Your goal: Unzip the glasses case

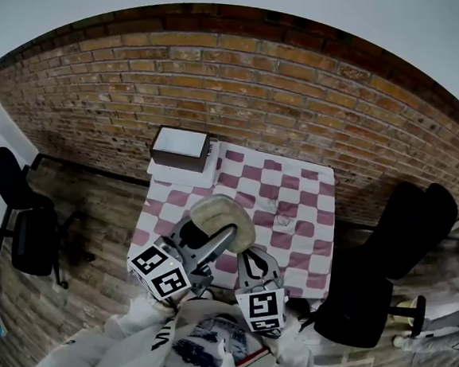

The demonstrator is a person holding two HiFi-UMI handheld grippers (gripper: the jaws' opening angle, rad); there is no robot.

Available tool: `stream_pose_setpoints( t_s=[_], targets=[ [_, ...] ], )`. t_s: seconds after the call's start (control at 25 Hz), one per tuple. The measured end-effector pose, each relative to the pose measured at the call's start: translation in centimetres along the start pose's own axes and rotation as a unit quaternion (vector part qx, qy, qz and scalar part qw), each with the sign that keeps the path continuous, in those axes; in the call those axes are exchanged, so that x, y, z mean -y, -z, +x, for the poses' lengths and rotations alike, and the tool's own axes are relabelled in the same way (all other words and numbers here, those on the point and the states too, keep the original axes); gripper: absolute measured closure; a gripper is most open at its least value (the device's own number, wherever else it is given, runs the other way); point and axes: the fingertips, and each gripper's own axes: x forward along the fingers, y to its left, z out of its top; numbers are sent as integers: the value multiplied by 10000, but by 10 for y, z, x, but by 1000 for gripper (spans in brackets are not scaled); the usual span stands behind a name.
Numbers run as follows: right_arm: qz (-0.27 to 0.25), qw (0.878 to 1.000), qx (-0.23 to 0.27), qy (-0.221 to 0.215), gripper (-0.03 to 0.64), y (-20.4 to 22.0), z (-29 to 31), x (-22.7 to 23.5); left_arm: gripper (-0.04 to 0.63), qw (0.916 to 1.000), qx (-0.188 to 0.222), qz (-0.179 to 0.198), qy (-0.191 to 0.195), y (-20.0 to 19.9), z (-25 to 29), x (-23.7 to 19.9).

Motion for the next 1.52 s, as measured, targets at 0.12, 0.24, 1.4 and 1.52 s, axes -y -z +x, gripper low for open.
stream_pose_setpoints(
  t_s=[0.12,0.24,1.4,1.52],
  targets=[
    [26,10000,-53,51,600,-4,10,-10,322,10000,-26,-74,19,-6,-9,-12],
    [13,9999,-106,110,600,-7,19,-21,322,9999,-56,-86,42,-11,-19,-25],
    [-341,9968,-531,493,600,-4,65,-46,322,9982,-483,-191,316,-9,-62,-83],
    [-411,9964,-561,486,600,-3,66,-46,322,9977,-554,-125,377,-3,-65,-84]
  ],
)
